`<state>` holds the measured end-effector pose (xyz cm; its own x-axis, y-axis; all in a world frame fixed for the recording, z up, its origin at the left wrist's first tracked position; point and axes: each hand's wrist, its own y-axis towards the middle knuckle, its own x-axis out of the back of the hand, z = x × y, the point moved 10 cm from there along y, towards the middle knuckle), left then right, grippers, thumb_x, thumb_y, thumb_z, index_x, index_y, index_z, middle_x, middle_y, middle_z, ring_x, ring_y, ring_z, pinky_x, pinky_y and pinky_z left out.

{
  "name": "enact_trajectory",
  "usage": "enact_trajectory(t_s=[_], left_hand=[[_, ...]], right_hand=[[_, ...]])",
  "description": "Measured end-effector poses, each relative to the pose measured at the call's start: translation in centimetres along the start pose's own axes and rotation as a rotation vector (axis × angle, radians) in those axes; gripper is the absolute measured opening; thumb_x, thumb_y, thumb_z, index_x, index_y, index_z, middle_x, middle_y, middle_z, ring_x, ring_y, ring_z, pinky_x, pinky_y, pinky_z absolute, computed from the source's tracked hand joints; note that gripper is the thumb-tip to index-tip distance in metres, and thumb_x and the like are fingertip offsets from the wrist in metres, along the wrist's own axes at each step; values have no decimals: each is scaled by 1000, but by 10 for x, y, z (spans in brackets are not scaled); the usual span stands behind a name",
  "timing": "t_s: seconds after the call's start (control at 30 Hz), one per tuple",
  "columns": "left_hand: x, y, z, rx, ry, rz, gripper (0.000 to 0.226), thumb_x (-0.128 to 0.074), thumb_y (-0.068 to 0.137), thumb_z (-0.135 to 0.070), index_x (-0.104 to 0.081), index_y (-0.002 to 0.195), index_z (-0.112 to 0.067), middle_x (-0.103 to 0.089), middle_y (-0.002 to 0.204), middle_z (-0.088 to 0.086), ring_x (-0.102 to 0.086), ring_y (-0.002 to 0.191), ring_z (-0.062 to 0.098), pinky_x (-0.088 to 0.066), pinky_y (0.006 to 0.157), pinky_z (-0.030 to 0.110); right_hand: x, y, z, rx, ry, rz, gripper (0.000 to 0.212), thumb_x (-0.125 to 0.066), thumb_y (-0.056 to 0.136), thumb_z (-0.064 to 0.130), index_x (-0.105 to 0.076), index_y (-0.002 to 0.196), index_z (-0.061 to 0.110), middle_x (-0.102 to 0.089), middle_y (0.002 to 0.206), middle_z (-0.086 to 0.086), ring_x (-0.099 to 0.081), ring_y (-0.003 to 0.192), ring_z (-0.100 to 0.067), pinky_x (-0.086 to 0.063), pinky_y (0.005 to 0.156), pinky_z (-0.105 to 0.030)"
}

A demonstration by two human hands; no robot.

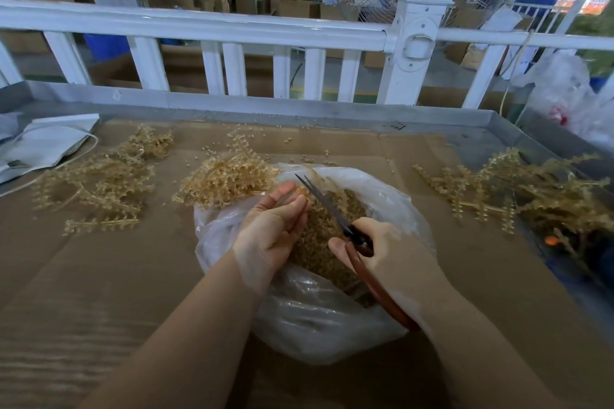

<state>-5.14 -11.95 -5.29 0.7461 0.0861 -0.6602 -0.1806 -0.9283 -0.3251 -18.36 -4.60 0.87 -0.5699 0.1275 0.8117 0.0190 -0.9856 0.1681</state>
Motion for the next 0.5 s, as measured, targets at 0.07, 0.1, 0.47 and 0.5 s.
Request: enact_trajectory(t_s=[0.07,0.1,0.47,0.5], left_hand=[[1,-1,0,-12,10,-5,29,-53,85,11,-63,90,-15,-67,70,-2,-66,58,6,-53,53,17],[1,-1,0,-18,13,-9,29,-53,85,12,-63,89,-15,-67,68,-2,-66,57,6,-53,53,16],[-1,-5,-2,-38,-7,-18,27,-50,86,14,-61,92,-10,-68,66,-1,-66,57,7,-53,57,17],[-1,-6,-3,-47,-4,-18,27,-50,86,15,-60,92,-10,-68,66,-1,-66,57,7,-53,58,17]], right_hand=[[2,-3,2,8,-78,-29,28,-49,90,57,-54,88,29,-54,70,12,-53,68,-4,-40,62,-21],[3,-4,4,14,-114,-45,29,-48,90,58,-54,92,29,-56,74,12,-54,71,-4,-42,65,-22],[3,-9,8,56,-237,-96,39,-40,89,64,-54,107,32,-61,88,12,-56,81,-5,-46,73,-22],[2,-9,9,59,-238,-95,39,-40,89,64,-54,105,32,-61,87,11,-57,81,-6,-47,74,-23]])
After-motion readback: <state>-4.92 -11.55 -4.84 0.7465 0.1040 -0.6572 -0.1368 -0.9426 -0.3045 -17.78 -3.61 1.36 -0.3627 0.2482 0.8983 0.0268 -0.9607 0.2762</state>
